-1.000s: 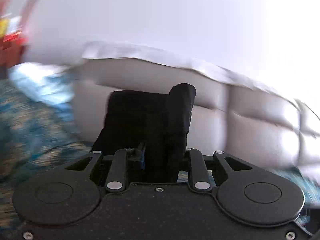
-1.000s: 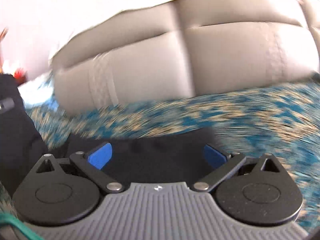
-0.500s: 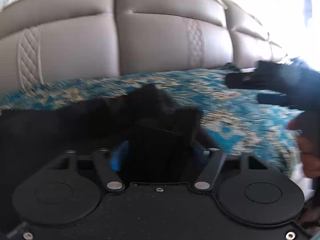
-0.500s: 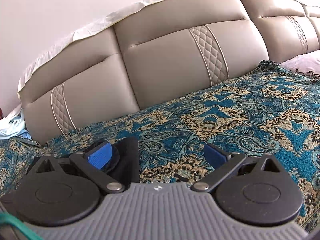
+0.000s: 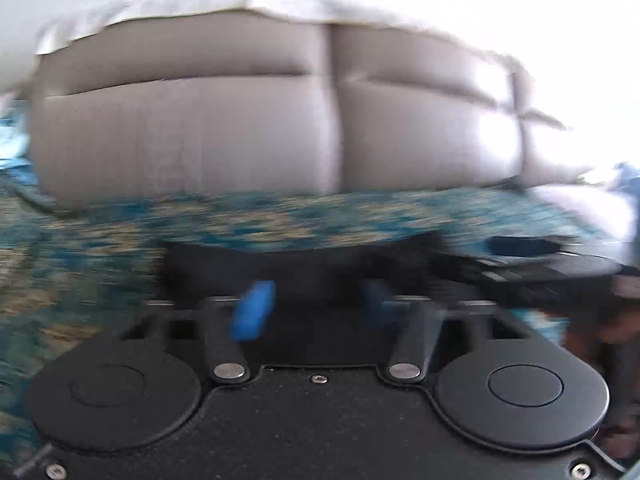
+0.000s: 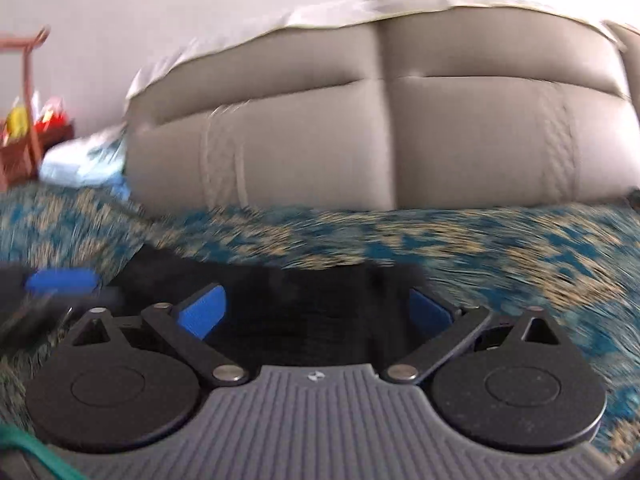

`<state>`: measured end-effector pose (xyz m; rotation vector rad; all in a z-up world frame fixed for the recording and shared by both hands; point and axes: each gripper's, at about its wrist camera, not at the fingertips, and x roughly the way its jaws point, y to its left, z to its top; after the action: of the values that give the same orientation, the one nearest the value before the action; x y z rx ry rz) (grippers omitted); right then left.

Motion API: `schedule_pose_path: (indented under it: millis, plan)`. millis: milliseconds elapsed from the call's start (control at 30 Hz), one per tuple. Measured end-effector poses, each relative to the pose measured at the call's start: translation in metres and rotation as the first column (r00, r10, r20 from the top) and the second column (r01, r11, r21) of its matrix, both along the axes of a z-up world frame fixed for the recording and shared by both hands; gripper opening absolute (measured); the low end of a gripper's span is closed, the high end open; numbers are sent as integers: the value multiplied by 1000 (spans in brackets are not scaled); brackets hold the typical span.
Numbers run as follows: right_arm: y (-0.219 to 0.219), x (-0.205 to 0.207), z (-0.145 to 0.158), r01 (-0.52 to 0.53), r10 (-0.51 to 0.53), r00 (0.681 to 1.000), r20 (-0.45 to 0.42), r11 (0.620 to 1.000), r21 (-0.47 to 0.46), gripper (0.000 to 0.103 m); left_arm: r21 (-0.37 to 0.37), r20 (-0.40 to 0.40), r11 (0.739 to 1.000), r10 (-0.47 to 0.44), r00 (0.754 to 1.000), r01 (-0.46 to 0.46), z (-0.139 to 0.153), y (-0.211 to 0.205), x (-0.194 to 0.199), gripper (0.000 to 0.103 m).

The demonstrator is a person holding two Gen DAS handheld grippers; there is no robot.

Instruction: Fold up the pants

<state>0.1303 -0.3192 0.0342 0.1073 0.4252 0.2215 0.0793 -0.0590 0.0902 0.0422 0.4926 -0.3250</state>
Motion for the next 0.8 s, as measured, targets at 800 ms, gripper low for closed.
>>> schedule_pose_path:
  millis: [800]
  plan:
    - [15,35,-41,256,-272,961,-57,945,-204,88,76,-20,994,87,996,-85,-62,2,100,27]
